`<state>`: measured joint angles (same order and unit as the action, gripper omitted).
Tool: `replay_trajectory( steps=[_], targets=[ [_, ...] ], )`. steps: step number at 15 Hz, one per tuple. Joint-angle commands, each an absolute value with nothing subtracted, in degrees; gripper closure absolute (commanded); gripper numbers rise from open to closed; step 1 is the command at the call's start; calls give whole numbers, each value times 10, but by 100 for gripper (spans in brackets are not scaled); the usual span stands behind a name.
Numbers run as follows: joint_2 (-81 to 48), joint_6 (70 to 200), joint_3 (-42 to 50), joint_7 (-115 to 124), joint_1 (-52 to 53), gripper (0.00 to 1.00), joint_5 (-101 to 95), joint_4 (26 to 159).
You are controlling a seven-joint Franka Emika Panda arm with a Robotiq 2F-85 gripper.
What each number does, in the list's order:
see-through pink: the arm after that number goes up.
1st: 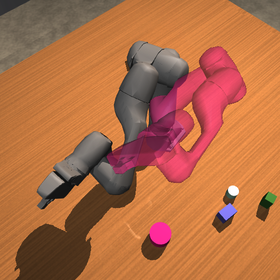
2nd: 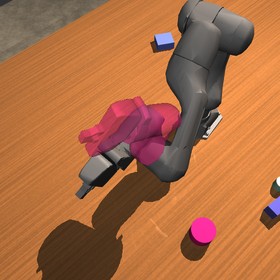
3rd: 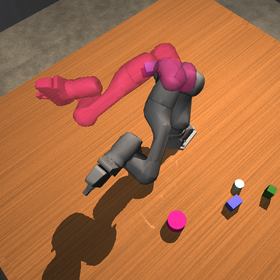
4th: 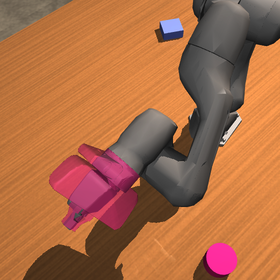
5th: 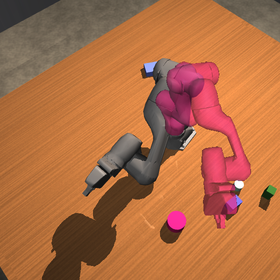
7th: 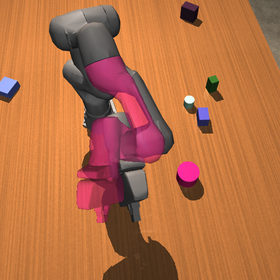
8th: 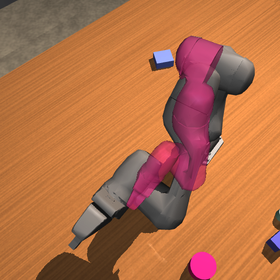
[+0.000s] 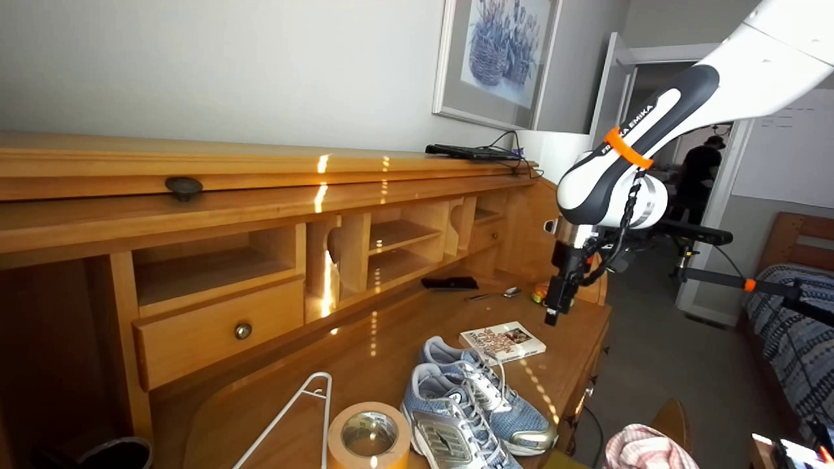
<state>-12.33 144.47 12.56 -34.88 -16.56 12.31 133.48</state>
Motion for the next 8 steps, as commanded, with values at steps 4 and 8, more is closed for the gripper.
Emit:
replay_trajectory(
  steps=[4, 8],
  targets=[
    [-193, 1531, 78, -370, -203, 0, 157, 1311],
    [-225, 1581, 43, -380, -221, 0, 149, 1300]
  ],
)
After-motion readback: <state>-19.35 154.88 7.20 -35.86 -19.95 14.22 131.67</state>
